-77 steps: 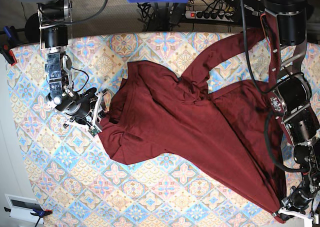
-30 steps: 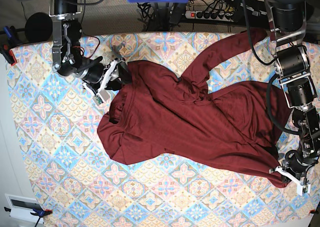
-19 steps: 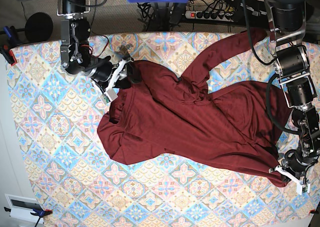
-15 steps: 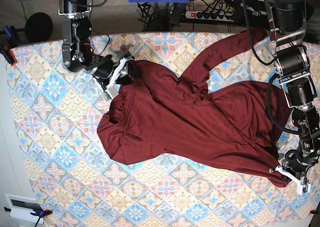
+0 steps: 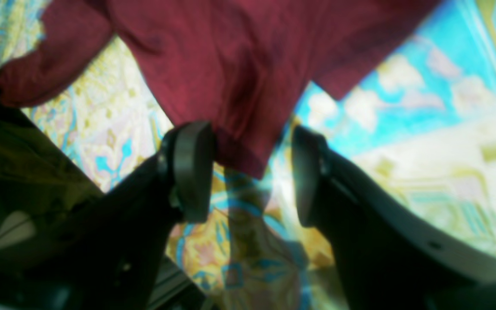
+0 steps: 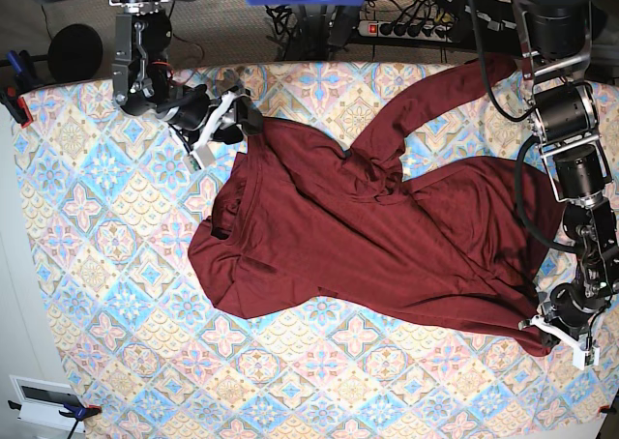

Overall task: Layout the t-shirt on the table in an organized manner, then fold the t-shirt properly
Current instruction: 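Grasp the shirt collar edge with the right gripper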

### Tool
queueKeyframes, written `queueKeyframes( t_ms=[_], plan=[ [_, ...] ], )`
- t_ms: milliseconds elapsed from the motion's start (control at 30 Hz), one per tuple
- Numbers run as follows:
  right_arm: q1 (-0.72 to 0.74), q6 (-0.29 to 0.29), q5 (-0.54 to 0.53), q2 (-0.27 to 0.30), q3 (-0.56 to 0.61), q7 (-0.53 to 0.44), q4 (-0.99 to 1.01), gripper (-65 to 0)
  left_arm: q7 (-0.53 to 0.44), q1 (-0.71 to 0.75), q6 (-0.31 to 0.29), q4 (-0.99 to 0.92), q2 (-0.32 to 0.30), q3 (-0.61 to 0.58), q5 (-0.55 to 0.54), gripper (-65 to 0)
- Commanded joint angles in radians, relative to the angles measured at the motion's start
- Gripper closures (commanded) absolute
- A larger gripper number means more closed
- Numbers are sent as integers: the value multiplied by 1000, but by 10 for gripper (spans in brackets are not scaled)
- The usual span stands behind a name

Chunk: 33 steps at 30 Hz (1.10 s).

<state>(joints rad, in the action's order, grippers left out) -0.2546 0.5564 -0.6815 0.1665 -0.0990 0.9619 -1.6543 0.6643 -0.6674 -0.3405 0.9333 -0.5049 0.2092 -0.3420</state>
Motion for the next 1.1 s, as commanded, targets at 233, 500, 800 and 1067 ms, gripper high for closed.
queueKeyframes(
  t_ms=[233,500,800,1067],
  plan=[
    [13,6,-14,1,8,-14,-10,-282,-28,-18,-1,19,-34,5,-21,0],
    [18,6,-14,-34,28,-10,29,-282,-24,-16,-1,19,-54,5,-21,0],
    [22,6,-14,-34,94,-19,104,-178,-24,-16,-1,19,-56,5,-21,0],
    [24,9,-36,-34,-89,-13,39,0,-24,-16,-1,19,-50,5,-22,0]
  ],
)
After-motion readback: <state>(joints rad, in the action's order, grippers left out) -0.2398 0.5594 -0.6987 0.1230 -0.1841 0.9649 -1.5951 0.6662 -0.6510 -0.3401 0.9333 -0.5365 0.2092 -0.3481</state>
